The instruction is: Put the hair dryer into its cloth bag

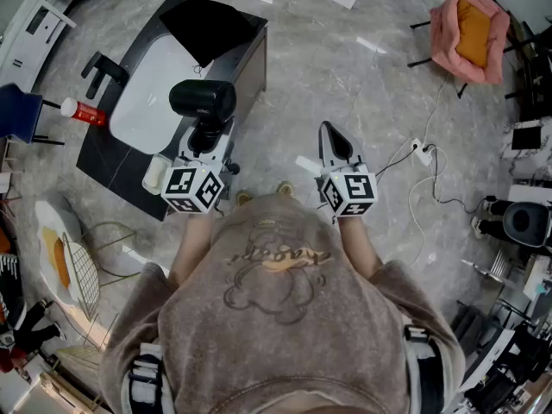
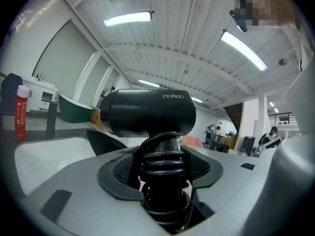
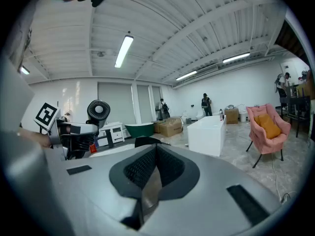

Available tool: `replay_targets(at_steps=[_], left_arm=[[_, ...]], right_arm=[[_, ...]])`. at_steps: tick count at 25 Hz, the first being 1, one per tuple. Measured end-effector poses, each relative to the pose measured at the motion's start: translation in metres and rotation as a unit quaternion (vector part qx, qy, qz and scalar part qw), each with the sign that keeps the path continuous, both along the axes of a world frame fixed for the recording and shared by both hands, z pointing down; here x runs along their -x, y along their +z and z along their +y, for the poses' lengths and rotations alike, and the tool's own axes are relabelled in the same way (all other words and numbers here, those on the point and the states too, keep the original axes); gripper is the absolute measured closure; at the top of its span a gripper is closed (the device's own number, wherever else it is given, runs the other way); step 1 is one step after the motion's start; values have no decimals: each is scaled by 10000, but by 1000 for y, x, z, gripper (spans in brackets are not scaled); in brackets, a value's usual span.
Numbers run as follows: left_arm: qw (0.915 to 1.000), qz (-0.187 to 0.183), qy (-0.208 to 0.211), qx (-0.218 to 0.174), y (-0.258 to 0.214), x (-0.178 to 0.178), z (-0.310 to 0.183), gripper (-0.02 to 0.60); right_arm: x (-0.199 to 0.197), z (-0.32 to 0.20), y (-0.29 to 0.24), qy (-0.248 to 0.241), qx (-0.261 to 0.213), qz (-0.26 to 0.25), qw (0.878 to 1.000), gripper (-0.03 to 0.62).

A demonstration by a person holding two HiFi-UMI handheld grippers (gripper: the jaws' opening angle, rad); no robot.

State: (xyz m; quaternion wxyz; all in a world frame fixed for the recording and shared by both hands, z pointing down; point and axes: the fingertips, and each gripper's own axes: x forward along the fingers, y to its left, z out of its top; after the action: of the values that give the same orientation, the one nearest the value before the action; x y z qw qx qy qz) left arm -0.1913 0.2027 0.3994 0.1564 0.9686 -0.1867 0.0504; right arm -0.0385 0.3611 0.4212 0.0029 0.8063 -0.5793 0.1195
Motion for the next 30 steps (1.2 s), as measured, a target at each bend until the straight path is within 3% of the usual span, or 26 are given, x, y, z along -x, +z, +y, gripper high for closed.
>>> replay_targets(at_steps=[6, 21, 30], left_arm=[[10000, -2, -81, -49, -4, -6, 6, 325], [9977, 58, -681, -16, 8, -20, 35, 325], [9965, 112, -829, 24, 13, -33, 19, 324]], right_arm=[[-5, 0, -1, -184, -71, -58, 9998, 592], [-27, 11, 25, -1302, -88, -232, 9912, 592], [-52, -6, 32, -1324, -45, -208, 9910, 592]])
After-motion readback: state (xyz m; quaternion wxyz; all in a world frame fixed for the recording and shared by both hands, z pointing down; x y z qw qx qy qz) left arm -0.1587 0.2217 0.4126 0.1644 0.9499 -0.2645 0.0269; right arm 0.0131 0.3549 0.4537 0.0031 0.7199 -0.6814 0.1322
